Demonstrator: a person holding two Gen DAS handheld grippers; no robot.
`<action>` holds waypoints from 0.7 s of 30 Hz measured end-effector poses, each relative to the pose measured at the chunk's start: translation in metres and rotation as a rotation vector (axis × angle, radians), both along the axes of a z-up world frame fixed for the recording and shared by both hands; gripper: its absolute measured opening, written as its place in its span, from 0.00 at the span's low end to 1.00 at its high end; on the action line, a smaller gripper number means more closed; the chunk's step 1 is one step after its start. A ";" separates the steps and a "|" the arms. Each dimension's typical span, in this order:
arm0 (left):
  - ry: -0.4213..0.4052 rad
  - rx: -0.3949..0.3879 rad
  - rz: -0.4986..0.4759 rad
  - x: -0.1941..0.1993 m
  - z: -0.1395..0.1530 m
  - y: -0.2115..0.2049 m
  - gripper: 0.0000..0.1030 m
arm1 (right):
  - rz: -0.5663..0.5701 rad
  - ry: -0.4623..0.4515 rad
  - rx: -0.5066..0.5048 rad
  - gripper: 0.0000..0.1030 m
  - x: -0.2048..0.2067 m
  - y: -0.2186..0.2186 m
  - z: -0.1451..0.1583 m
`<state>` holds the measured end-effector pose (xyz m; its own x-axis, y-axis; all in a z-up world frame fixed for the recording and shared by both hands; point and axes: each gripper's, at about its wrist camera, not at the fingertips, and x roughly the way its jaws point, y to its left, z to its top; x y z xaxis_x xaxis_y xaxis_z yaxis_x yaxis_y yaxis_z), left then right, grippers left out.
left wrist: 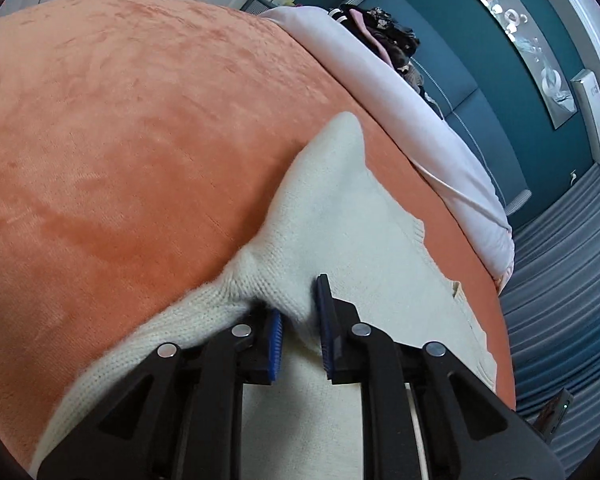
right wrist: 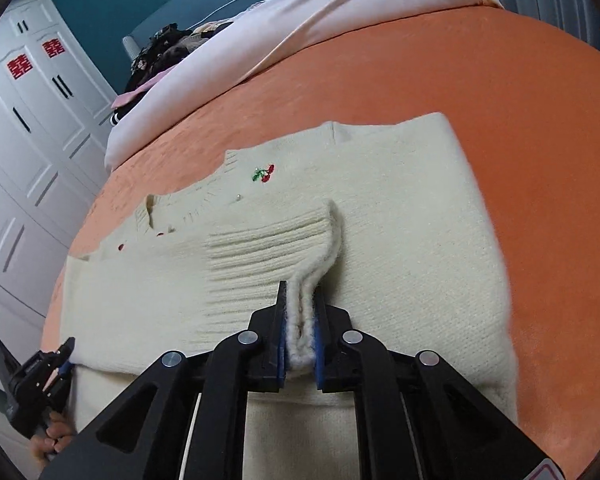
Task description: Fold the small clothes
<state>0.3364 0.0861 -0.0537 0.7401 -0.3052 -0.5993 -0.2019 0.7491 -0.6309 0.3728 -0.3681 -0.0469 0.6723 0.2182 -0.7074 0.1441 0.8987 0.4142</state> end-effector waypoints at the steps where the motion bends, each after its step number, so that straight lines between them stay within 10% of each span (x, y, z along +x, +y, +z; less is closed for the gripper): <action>1: -0.007 0.005 -0.001 -0.002 0.000 -0.001 0.15 | -0.002 -0.002 0.013 0.06 -0.001 -0.002 0.001; 7: -0.037 -0.008 0.002 -0.009 -0.003 0.000 0.15 | -0.137 -0.140 0.033 0.20 -0.036 -0.002 0.044; 15: -0.047 -0.015 -0.002 -0.009 -0.002 0.000 0.15 | 0.279 0.004 -0.076 0.10 0.031 0.124 0.012; 21: -0.073 -0.041 -0.018 -0.008 -0.007 0.002 0.15 | -0.038 -0.017 0.108 0.00 -0.023 -0.025 -0.014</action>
<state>0.3282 0.0876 -0.0610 0.7755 -0.3422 -0.5305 -0.1405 0.7257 -0.6735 0.3498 -0.3930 -0.0605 0.6930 0.2662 -0.6700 0.1699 0.8429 0.5106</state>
